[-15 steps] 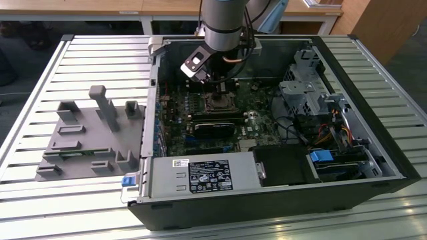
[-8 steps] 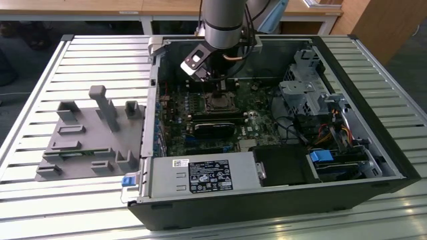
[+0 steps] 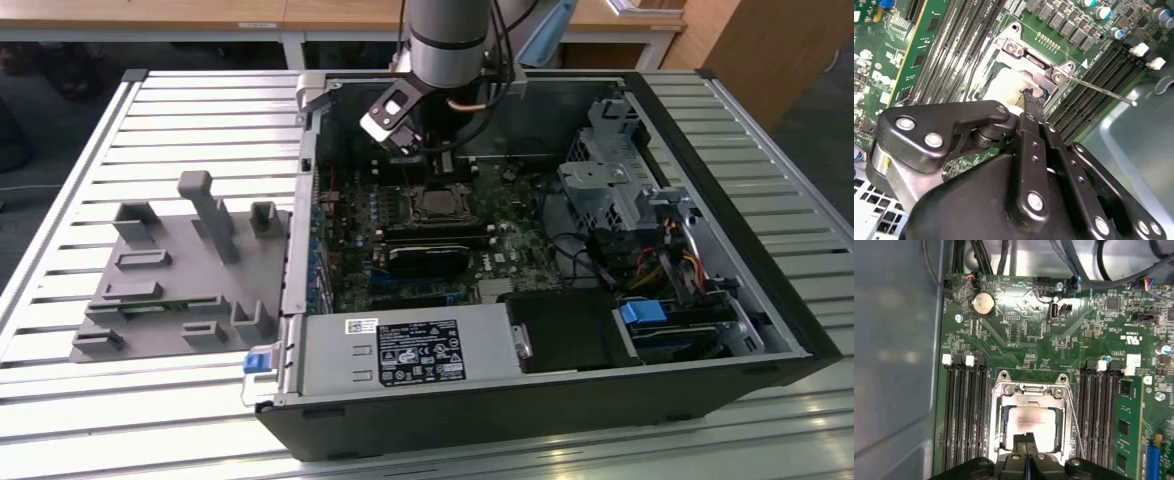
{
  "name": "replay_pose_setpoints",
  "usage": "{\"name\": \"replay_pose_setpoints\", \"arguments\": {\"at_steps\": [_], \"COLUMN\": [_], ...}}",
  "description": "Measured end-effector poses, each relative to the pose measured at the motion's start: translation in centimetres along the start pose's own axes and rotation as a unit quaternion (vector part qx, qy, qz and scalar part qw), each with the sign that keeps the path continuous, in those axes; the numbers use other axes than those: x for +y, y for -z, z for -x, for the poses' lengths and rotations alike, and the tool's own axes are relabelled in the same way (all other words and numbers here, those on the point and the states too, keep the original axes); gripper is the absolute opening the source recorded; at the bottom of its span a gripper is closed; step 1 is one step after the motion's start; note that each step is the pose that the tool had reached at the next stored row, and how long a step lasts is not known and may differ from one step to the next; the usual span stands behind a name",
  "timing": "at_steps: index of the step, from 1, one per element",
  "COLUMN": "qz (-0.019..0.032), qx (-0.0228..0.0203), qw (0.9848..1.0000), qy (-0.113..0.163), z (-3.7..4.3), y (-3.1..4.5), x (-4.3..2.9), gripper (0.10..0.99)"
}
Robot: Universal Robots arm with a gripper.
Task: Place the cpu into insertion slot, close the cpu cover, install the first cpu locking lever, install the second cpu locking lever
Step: 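Install the first cpu locking lever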
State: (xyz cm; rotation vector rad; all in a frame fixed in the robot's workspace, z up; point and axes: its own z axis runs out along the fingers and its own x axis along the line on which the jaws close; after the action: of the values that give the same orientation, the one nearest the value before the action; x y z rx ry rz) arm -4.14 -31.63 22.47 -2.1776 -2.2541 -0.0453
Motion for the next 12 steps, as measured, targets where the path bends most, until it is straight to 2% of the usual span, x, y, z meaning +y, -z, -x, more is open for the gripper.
{"name": "replay_pose_setpoints", "arguments": {"at_steps": [12], "qz": [0.0038], "qx": [-0.0003], "qw": [1.0000], "qy": [0.000], "z": [-0.10], "y": [4.17], "x": [0.07], "gripper": [0.106]}}
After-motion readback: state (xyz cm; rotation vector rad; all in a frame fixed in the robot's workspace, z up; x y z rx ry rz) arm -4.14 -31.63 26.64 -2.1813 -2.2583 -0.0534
